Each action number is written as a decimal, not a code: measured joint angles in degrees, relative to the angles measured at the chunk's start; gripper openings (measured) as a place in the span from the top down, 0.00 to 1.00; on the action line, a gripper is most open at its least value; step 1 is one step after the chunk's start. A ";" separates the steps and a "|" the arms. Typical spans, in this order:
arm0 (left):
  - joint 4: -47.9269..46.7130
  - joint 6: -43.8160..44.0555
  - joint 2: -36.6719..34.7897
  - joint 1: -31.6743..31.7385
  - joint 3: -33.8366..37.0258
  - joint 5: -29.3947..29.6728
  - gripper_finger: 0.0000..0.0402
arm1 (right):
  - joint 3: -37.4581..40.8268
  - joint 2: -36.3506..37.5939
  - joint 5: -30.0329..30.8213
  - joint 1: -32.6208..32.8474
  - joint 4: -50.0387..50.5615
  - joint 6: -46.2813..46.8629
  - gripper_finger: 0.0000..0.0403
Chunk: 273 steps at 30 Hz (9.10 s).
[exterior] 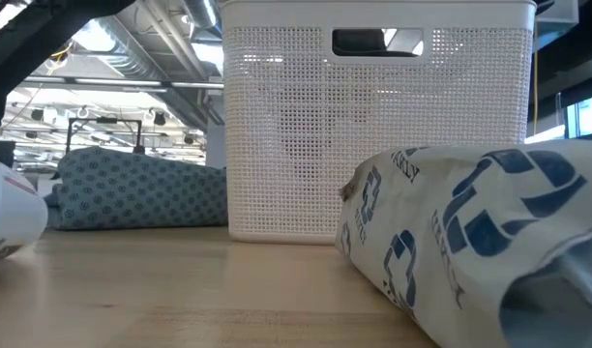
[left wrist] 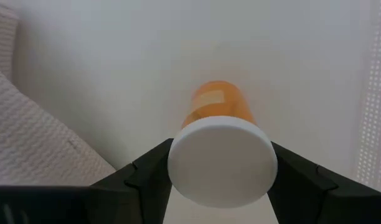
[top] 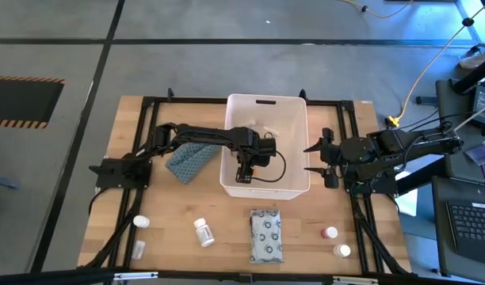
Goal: Pick & place medical supplies in basket/bin
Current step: Put the orange medicine bottle into the white bin, then put the pink medicine bottle into the white bin
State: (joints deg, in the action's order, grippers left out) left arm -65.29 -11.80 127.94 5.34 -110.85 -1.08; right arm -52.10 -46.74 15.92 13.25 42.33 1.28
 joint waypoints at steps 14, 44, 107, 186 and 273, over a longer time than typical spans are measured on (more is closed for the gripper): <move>-5.72 -0.20 -0.40 0.00 -4.31 -0.11 0.40 | -0.56 0.26 -0.01 -0.01 0.18 1.38 0.31; -5.09 2.88 -15.86 -0.11 -21.79 -0.41 0.40 | -8.19 -9.23 -12.25 14.13 32.55 60.40 0.31; 54.87 14.08 -97.21 -18.58 75.82 27.62 0.40 | -7.45 -30.77 -11.30 35.85 23.01 100.54 0.31; 54.79 12.08 -97.02 -18.58 75.87 30.40 0.40 | -26.41 -35.54 1.56 30.14 15.34 52.74 0.56; 54.77 8.58 -97.02 -18.58 75.87 30.38 0.40 | -45.09 -68.13 -11.61 -16.58 26.59 -0.17 0.50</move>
State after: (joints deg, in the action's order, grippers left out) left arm -10.52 -3.22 30.92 -13.23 -34.98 29.29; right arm -97.19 -114.87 4.32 -3.33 68.92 1.11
